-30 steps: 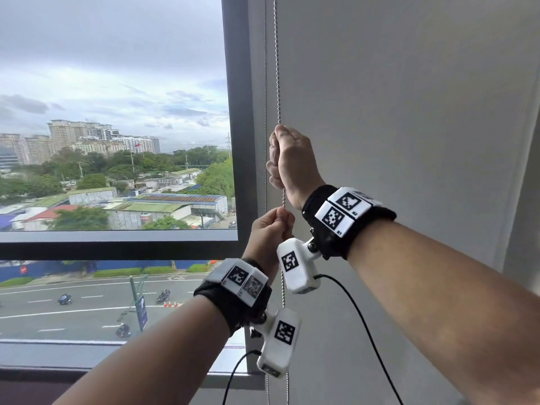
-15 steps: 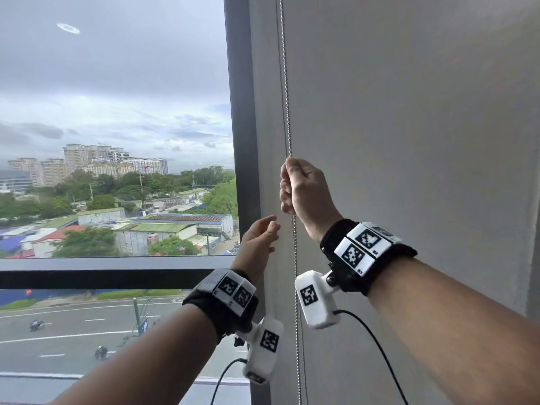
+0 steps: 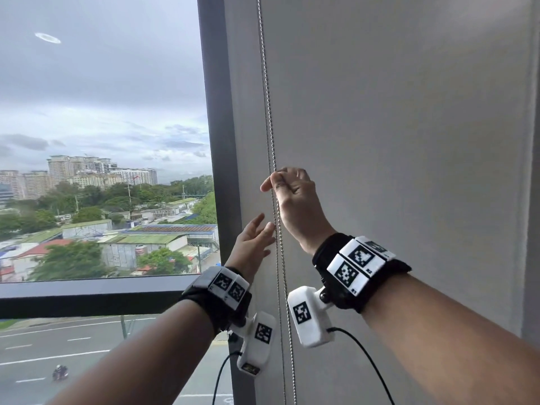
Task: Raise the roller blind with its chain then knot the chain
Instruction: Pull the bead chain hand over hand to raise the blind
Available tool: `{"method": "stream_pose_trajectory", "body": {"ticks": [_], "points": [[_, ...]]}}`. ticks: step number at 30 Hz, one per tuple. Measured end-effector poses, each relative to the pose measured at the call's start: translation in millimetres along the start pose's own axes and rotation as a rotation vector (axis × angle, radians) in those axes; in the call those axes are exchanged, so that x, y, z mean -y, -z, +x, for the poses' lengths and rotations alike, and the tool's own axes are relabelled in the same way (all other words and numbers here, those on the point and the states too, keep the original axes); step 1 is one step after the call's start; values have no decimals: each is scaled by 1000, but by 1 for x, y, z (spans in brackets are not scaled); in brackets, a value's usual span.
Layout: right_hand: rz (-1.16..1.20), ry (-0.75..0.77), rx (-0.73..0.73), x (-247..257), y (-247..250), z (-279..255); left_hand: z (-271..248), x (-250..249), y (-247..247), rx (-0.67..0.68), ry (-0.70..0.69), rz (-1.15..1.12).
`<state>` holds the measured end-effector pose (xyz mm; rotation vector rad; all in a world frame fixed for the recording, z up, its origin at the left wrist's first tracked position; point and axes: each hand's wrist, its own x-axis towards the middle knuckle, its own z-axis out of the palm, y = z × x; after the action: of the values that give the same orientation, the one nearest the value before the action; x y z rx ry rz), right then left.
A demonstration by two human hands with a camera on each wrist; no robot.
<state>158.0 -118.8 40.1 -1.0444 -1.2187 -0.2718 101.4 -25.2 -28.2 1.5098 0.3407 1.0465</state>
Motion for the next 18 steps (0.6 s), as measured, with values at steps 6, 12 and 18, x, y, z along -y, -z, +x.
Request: {"method": "stream_pose_trajectory", "body": {"ticks": [6, 12, 18], "points": [[-44, -51, 41, -13, 3, 8, 7, 5, -2, -21, -35, -32], [16, -125, 52, -18, 0, 13, 7, 4, -2, -30, -77, -90], [48, -181, 84, -23, -5, 17, -6, -3, -3, 20, -89, -125]]}}
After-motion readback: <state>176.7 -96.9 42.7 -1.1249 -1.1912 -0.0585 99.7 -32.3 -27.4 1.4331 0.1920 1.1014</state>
